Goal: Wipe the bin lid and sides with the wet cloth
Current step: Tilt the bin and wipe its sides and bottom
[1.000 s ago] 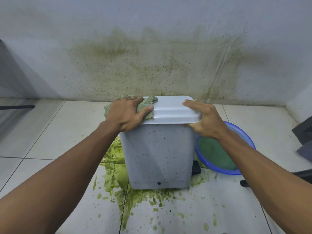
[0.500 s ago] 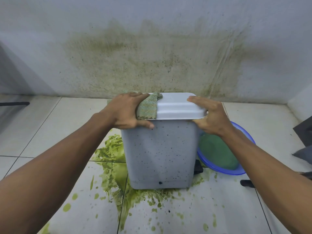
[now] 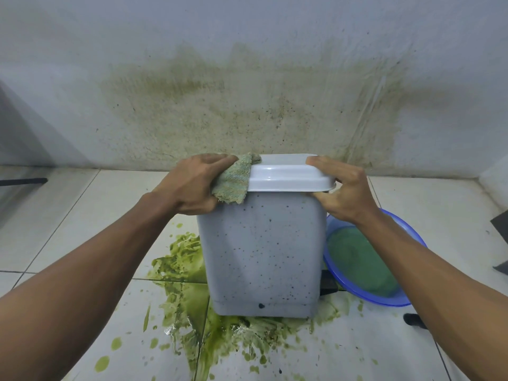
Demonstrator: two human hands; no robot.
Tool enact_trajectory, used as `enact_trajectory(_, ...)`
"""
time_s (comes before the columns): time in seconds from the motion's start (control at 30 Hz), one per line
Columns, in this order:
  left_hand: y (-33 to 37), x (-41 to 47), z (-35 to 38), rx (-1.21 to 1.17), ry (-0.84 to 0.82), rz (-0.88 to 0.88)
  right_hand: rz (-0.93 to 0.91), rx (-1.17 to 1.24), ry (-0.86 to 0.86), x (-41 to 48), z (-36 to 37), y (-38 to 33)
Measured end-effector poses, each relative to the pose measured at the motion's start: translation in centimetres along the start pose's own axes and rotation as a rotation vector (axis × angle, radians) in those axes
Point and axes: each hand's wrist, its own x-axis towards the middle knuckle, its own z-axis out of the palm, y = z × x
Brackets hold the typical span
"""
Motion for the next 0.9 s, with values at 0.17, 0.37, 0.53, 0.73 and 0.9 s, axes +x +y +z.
enact_trajectory(0.17, 0.2, 0.2, 1.0, 0.029, 0.175, 0.086, -0.028, -0.012, 0.052, -0.9, 0.6, 1.1)
enact_trajectory(0.37, 1.0, 0.8, 2.5, 0.042, 0.138, 0.035, 0.047, -0.055, -0.028, -1.7, -0.9, 0.7)
enact_trajectory(0.53, 2.9, 1.0, 2.8, 0.079, 0.131, -0.056, 0.081, -0.039, -0.049, -1.3, -1.2, -0.2)
enact_trajectory(0.73, 7.1, 3.8, 2.8, -0.024, 0.058, -0.095, 0.074, -0.066, -0.034, -1.8, -1.1, -0.1)
enact_trajectory(0.9, 6.0, 2.8, 4.1, 0.039, 0.32, -0.126, 0.1, -0.005, -0.058, -1.8, -1.7, -0.5)
